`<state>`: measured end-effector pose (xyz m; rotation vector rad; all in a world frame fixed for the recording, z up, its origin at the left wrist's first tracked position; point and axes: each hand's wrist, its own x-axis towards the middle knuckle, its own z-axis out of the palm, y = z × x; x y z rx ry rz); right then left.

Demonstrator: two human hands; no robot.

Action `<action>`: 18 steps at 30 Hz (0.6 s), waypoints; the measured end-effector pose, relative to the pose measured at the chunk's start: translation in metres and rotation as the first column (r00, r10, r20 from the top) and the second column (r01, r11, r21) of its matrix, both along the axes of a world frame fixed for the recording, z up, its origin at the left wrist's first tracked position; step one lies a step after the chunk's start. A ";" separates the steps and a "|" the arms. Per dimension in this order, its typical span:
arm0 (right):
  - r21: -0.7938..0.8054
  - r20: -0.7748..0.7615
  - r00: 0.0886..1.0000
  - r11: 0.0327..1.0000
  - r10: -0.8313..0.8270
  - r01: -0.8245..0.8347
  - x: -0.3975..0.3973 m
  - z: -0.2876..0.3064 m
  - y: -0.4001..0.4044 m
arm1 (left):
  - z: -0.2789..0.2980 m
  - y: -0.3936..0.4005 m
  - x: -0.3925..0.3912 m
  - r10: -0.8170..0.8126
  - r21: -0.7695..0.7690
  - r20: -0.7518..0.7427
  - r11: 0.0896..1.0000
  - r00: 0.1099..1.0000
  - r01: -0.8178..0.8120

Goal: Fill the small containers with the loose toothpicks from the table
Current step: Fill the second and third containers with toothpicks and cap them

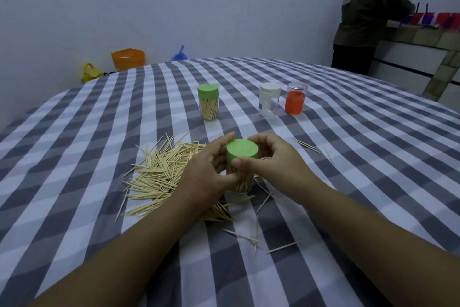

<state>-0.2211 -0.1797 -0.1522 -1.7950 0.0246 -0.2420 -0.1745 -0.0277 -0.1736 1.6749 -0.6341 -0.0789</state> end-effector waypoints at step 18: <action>-0.033 -0.026 1.000 0.999 0.006 -0.007 -0.002 -0.005 0.005 | 0.002 0.000 0.000 0.041 0.067 0.023 0.997 0.999 -0.042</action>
